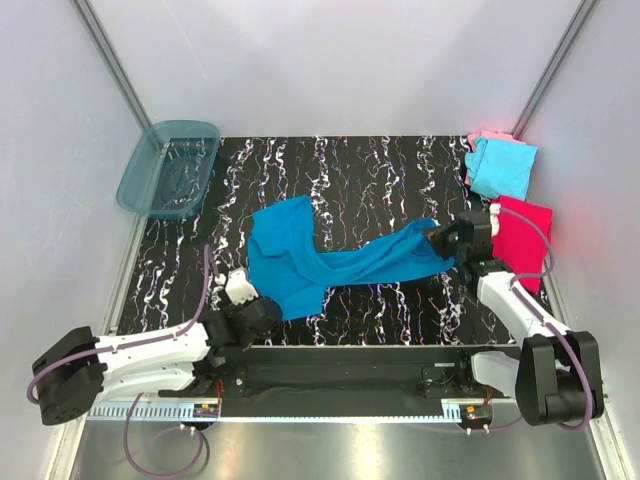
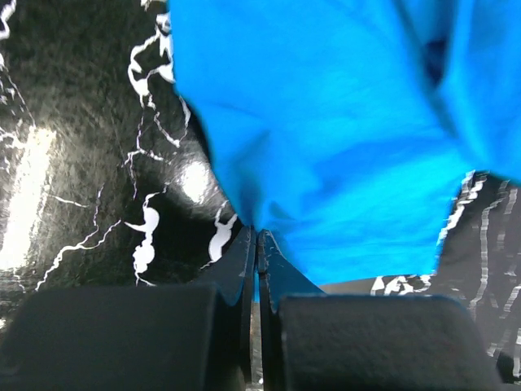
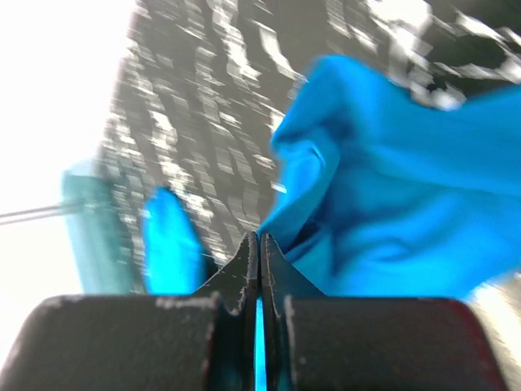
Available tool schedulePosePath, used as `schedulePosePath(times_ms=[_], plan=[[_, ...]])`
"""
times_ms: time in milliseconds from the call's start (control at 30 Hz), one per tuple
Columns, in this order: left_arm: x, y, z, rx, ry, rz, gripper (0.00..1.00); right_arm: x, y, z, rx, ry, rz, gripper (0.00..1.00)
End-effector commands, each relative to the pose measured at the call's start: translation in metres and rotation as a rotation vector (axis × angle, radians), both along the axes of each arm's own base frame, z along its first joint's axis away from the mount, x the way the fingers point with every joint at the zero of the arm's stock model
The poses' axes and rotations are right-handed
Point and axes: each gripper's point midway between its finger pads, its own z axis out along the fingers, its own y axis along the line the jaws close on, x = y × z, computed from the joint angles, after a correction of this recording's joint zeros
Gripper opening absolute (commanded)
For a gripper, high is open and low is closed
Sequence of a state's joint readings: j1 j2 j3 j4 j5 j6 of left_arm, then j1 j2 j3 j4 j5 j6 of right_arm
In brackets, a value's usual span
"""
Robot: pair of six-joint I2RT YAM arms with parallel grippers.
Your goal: Fold and stack the t-shirts
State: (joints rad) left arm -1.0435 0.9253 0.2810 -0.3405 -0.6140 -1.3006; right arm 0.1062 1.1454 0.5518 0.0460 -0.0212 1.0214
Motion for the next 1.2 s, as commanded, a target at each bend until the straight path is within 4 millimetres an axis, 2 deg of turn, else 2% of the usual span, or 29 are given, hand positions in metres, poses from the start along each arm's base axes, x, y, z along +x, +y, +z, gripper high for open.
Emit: schedulePosePath(times_ms=[0, 233, 267, 433, 467, 667, 767, 967, 1000, 1067, 1133, 1167], plan=[[0.001, -0.01, -0.005, -0.041, -0.005, 0.0, 0.0, 0.027, 0.007, 0.048, 0.048, -0.089, -0.006, 0.0], [-0.005, -0.007, -0.019, -0.034, 0.015, 0.003, 0.0, 0.075, 0.006, 0.074, 0.045, -0.112, -0.035, 0.0], [-0.006, -0.006, -0.02, -0.036, 0.017, 0.003, 0.0, 0.089, 0.002, 0.075, 0.037, -0.11, -0.063, 0.0], [-0.011, -0.007, -0.023, -0.046, 0.023, -0.005, 0.0, 0.13, -0.005, 0.08, 0.057, -0.106, -0.104, 0.0], [-0.012, -0.007, -0.024, -0.045, 0.025, -0.006, 0.0, 0.145, -0.005, 0.083, 0.059, -0.109, -0.109, 0.0], [-0.02, -0.004, -0.03, -0.04, 0.046, -0.013, 0.0, 0.201, -0.007, 0.081, 0.061, -0.084, -0.126, 0.0], [-0.023, -0.002, -0.032, -0.034, 0.052, -0.01, 0.0, 0.223, -0.011, 0.077, 0.059, -0.08, -0.14, 0.0], [-0.027, 0.005, -0.036, -0.015, 0.066, -0.006, 0.0, 0.265, -0.038, 0.068, 0.075, -0.103, -0.179, 0.0], [-0.028, 0.006, -0.036, -0.011, 0.071, -0.006, 0.0, 0.269, -0.037, 0.066, 0.08, -0.109, -0.177, 0.0], [-0.03, 0.008, -0.037, -0.007, 0.074, -0.003, 0.0, 0.28, -0.069, 0.062, 0.092, -0.121, -0.24, 0.0], [-0.03, 0.009, -0.037, -0.006, 0.078, 0.002, 0.0, 0.283, -0.086, 0.055, 0.093, -0.114, -0.279, 0.0], [-0.031, 0.009, -0.037, -0.006, 0.078, 0.0, 0.0, 0.284, -0.104, 0.052, 0.087, -0.112, -0.321, 0.0]])
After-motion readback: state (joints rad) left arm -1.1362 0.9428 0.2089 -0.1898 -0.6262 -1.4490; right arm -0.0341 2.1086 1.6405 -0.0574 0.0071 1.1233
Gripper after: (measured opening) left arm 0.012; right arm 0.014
